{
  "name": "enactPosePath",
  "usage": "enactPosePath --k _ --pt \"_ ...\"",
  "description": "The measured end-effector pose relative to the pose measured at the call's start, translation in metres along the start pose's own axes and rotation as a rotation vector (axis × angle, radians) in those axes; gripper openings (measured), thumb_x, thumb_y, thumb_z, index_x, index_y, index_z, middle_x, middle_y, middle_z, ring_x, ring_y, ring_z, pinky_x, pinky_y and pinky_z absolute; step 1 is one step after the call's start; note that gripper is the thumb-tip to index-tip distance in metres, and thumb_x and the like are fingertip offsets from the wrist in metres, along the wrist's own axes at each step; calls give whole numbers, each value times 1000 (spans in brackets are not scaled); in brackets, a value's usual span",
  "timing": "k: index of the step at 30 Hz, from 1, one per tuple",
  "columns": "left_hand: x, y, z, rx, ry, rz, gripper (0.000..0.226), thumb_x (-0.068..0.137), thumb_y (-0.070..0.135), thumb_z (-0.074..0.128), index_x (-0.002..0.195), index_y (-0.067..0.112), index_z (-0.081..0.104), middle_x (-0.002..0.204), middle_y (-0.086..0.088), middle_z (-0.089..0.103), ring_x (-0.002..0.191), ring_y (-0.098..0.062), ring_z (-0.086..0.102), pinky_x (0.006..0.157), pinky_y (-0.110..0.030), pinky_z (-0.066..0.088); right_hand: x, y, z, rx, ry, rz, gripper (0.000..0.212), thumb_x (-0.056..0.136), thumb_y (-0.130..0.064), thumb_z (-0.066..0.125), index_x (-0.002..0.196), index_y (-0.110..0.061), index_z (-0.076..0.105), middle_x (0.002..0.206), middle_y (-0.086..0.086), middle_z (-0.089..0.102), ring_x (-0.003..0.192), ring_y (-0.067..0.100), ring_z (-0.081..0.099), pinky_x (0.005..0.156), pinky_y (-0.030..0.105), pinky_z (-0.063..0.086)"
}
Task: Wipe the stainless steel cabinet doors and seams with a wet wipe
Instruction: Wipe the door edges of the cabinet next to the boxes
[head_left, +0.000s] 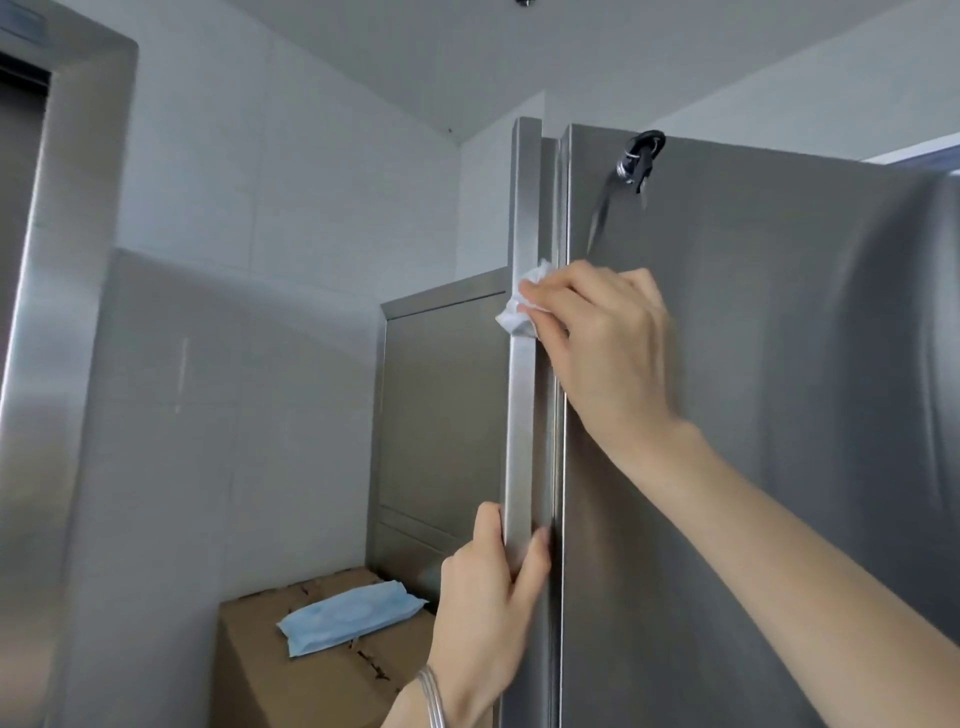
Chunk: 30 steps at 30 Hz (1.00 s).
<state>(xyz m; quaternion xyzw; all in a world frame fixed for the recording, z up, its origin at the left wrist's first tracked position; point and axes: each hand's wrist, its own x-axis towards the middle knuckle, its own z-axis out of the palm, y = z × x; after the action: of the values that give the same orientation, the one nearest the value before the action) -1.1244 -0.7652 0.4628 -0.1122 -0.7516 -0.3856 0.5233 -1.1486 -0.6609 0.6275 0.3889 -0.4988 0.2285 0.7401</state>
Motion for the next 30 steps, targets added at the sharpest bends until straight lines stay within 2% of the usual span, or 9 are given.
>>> enactPosePath --k 4,11,16,19,21,23,25,27,30 --pt "-2 0 1 46 13 -5 24 91 30 57 79 23 38 56 23 53 51 -4 47 49 -11 32 -32 -5 -11 -10 -28 -60 16 73 3 71 86 -6 75 86 4 73 71 23 68 60 34 40" --pt "-4 -5 4 57 38 -56 26 86 16 67 78 29 45 51 22 53 48 0 50 49 -8 33 44 11 13 -174 -41 -35 12 72 4 67 80 -3 71 76 10 68 63 27 61 57 29 39" --pt "3 -9 5 114 6 -132 27 89 25 62 80 32 37 58 32 55 72 -5 55 54 -10 35 32 9 8 -212 -80 -108 29 86 -9 44 75 -4 71 73 7 68 62 25 61 56 27 40" --pt "9 -12 5 190 -37 -166 27 90 34 57 80 34 32 64 49 47 87 5 52 61 -8 38 67 12 14 -299 -310 -39 42 86 -12 27 94 -5 67 93 9 65 82 28 59 68 32 33" --pt "11 -13 7 197 -29 -187 27 89 40 56 77 33 34 67 54 43 77 13 54 61 -7 38 93 18 22 -340 -365 27 26 88 -4 37 100 -8 60 103 8 58 93 26 52 66 29 25" --pt "12 -11 8 179 -1 -209 23 83 51 52 94 50 31 68 53 43 69 15 53 60 -8 39 107 19 28 -353 -357 77 17 90 -3 43 98 -7 58 104 9 55 95 25 50 64 28 23" --pt "12 -13 10 167 11 -211 19 77 55 48 86 40 40 69 55 42 68 15 53 60 -9 39 103 20 33 -385 -343 71 22 91 -1 41 104 -6 58 109 9 54 99 26 49 66 29 26" --pt "13 -14 10 168 19 -206 23 80 52 51 74 34 38 69 54 43 71 14 53 61 -9 39 79 19 36 -425 -272 -25 27 80 9 48 99 -3 63 102 9 60 89 26 54 67 30 35" --pt "13 -14 9 205 -4 -202 20 81 55 47 82 38 37 71 58 39 84 13 50 64 -7 39 55 20 27 -297 -187 -100 21 70 7 53 78 -3 69 79 10 65 68 27 58 59 31 42"
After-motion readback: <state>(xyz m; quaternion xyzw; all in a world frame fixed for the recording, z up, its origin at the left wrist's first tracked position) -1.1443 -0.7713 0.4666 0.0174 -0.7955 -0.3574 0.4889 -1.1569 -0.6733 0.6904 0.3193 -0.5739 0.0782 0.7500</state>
